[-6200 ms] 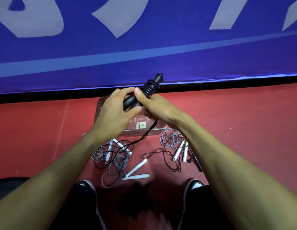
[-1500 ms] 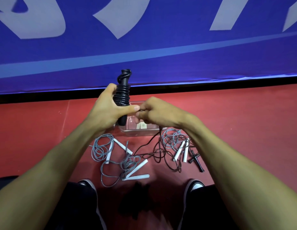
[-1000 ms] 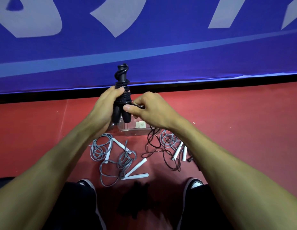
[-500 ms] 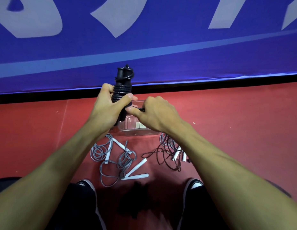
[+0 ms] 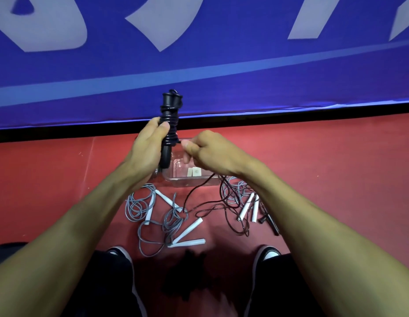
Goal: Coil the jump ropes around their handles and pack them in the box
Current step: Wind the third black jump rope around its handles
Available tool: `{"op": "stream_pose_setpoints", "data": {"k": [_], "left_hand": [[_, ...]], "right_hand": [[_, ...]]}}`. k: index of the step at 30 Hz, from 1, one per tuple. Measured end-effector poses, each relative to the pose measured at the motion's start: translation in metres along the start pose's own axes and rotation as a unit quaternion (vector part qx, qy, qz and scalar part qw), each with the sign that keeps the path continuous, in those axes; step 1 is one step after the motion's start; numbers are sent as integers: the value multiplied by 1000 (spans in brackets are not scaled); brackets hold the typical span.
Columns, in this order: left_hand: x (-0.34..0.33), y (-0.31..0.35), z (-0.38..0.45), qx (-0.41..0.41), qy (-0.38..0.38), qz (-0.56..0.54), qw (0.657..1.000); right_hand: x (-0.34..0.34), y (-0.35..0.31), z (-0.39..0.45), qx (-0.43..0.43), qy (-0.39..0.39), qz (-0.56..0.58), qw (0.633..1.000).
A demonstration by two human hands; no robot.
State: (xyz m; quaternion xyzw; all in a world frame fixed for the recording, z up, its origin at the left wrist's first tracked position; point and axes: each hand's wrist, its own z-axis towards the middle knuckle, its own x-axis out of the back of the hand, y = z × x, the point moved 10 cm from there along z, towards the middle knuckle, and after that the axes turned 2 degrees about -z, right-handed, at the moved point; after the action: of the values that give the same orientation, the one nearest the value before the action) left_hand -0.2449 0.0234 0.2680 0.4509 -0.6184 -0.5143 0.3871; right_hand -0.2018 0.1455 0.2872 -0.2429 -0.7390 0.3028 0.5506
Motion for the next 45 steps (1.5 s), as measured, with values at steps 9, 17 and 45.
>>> {"op": "stream_pose_setpoints", "data": {"k": [9, 17, 45], "left_hand": [[-3, 23, -4, -40, -44, 65, 996], [-4, 20, -8, -66, -19, 131, 989], [-12, 20, -8, -70, -50, 163, 983]], "right_hand": [[0, -8, -1, 37, 10, -10, 999], [1, 11, -1, -23, -18, -37, 999], [-15, 35, 7, -42, -48, -115, 991]]}}
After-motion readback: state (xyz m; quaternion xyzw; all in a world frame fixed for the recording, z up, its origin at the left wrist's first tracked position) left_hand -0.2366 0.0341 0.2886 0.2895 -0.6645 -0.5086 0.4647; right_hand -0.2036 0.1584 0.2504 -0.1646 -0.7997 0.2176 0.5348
